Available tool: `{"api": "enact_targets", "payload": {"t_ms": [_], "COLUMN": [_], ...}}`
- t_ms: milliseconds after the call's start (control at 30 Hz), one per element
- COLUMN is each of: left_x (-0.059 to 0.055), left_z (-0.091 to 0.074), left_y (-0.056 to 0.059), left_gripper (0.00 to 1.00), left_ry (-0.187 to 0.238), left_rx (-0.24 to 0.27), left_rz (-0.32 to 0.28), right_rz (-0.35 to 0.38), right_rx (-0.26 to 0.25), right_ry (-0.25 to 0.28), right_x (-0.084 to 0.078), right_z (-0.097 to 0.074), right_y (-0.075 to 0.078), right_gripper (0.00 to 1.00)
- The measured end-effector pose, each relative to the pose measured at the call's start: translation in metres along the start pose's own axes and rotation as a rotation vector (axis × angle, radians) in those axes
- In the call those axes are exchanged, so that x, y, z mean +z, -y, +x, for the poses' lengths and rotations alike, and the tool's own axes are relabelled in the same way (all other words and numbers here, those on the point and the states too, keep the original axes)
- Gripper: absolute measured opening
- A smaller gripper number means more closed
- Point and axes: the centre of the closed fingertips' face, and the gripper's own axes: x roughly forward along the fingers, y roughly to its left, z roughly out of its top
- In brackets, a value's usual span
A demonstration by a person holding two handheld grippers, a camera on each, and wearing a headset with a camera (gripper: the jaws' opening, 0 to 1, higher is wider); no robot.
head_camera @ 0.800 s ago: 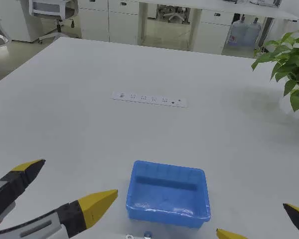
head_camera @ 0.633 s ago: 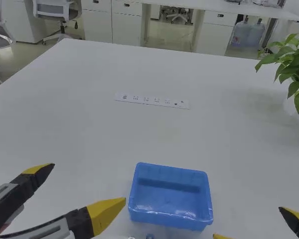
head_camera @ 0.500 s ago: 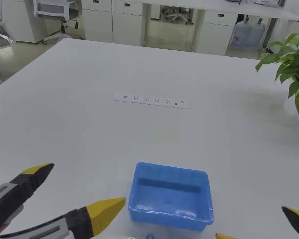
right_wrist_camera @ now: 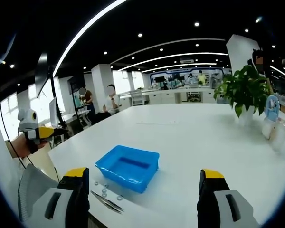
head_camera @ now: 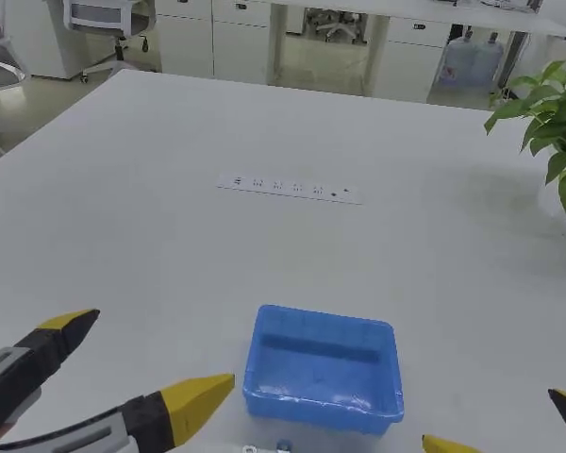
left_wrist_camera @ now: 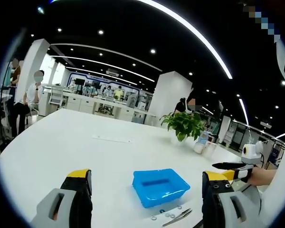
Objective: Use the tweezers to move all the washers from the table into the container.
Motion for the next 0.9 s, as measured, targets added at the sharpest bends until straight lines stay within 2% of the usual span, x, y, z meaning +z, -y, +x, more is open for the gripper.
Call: {"api": "enact_targets", "payload": {"t_ms": [133,233,400,567,900], "left_x": [0.003,0.004,0.003,0.001,-0.001], "left_z": [0.0,0.0,0.0,0.0,0.003], "left_y": [0.0,-0.001,-0.001,-0.001,0.003], "left_gripper": [0.99,0.99,0.99,0.99,0.99], "left_ry": [0.004,0.005,-0.003,-0.006,-0.017], "left_rx": [-0.001,-0.001,0.001,0.002,-0.006], "left_rz": [0.007,0.011,0.016,0.012,0.016], "right_rz": [-0.019,-0.033,-0.018,-0.013,-0.019], "right_rx": [-0.007,-0.04,-0.068,-0.07,-0.042], "right_ry": [-0.008,-0.008,0.012,0.013,0.019], "right_x": [-0.001,0.001,0.006,0.007,0.011], "right_z": [0.0,-0.006,-0.011,-0.011,-0.003], "right_y": [0.001,0.015,0.026,0.023,0.01], "right_gripper": [0.95,0.95,0.95,0.95,0.95]}}
